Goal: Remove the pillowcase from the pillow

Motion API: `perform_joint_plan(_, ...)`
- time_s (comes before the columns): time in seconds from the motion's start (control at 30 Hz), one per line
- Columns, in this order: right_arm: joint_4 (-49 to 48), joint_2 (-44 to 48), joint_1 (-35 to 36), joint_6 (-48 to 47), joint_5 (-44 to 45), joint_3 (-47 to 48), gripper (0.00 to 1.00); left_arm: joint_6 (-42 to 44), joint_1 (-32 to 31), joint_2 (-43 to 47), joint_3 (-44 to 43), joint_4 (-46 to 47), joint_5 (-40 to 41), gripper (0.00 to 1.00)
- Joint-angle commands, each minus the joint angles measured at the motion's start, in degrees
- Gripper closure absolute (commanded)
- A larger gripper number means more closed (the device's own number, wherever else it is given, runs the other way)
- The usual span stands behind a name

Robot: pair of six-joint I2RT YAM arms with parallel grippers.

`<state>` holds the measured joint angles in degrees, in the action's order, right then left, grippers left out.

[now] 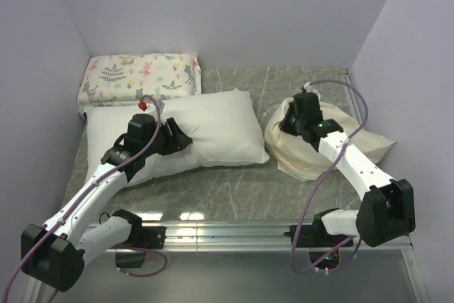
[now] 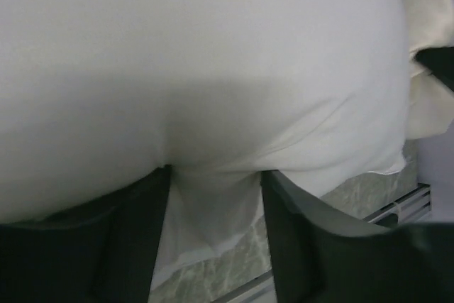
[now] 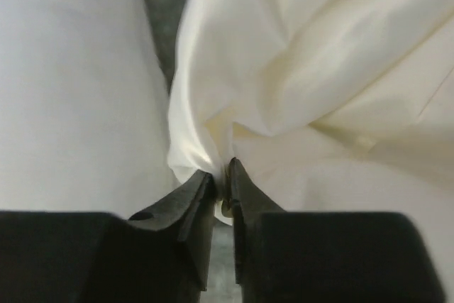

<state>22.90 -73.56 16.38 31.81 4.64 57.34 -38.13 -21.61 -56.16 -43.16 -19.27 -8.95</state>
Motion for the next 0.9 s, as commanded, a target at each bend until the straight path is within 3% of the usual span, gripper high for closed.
perform_joint_plan(0.0, -13.13, 3.16, 2.51, 3.17, 2.65, -6.52, 0.68, -1.25, -0.1, 4.74, 1.15, 2.49, 2.17, 0.37)
perform_joint_plan(0.03, -12.79, 3.94, 3.12, 2.73, 2.39, -6.98, 0.51, -0.29, -0.02, 5.62, 0.71, 1.44, 3.31, 0.34)
perform_joint_plan(0.07, -12.35, 4.73, 3.3, 2.47, 2.13, -7.24, 0.42, 0.24, -0.1, 7.19, -0.77, 0.47, 3.93, 0.31)
perform_joint_plan(0.1, -11.57, 5.79, 3.31, 2.03, 2.04, -7.85, 0.22, 0.86, -0.1, 7.9, -1.57, -0.32, 4.29, 0.3)
perform_joint_plan(0.13, -11.3, 8.41, 3.48, 1.76, 2.04, -8.03, 0.07, 2.17, -0.02, 8.43, -2.45, -2.07, 4.47, 0.29)
perform_joint_plan(0.37, -5.06, 16.07, 3.48, -1.05, 1.68, -2.69, 0.04, 5.08, -0.19, 11.68, -9.66, -6.57, 6.13, 0.3)
perform_joint_plan(0.87, -4.79, 22.14, 3.48, -3.33, 1.06, -1.98, 0.01, 5.87, -0.19, 15.9, -8.97, -2.97, 8.16, 0.26)
